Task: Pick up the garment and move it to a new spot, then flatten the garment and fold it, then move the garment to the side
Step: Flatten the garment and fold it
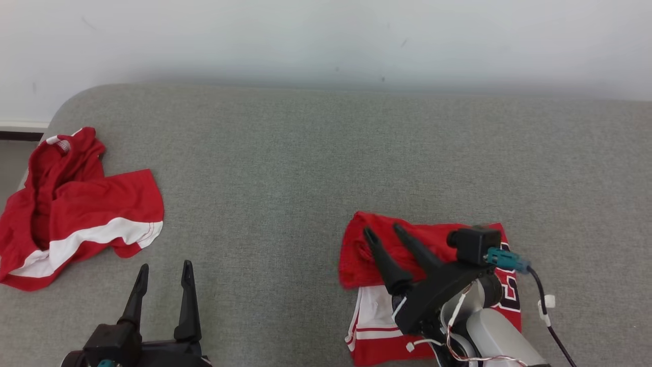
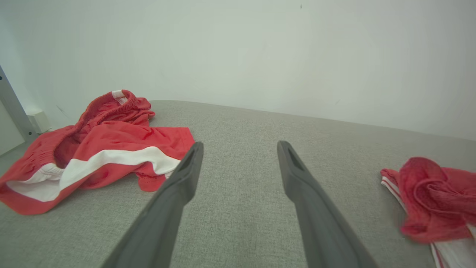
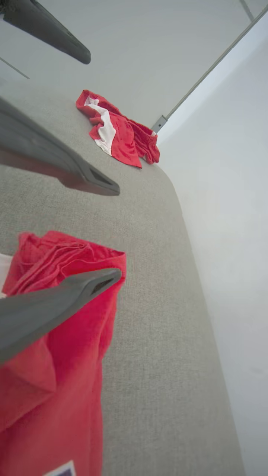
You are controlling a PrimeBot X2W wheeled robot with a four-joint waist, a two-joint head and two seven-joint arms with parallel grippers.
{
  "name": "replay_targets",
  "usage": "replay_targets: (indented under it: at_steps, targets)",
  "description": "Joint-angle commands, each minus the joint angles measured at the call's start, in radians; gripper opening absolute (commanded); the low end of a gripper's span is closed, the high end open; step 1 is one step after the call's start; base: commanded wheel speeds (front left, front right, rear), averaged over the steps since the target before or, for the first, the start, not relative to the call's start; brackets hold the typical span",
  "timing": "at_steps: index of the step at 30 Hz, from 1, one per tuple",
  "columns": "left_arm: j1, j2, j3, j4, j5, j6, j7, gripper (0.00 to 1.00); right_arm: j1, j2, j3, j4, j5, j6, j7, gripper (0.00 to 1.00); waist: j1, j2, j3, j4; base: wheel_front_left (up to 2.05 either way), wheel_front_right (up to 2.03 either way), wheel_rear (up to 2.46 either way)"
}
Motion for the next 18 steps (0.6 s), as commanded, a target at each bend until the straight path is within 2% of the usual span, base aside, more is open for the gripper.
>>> replay_targets:
  at_steps: [1, 10, 18]
  targets:
    - [0.000, -0.002, 0.004, 0.003, -0.010, 0.001, -0.003, 1.00, -0.016, 0.001, 0.002, -0.016, -0.009, -0.003, -0.031, 1.00, -0.0001, -0.0001, -0.007, -0.011, 0.00, 0.00, 0.00]
    - [0.017, -0.002, 0.019, -0.002, 0.007, -0.007, -0.003, 1.00, 0.002, -0.099, -0.078, -0.134, -0.041, -0.003, -0.158, 1.00, -0.0001, -0.0001, -0.032, -0.043, 0.00, 0.00, 0.00]
    - [0.043, -0.002, 0.039, -0.027, 0.023, -0.007, -0.003, 1.00, 0.113, -0.208, -0.205, -0.153, -0.049, -0.003, -0.222, 1.00, -0.0001, -0.0001, -0.053, -0.053, 0.00, 0.00, 0.00]
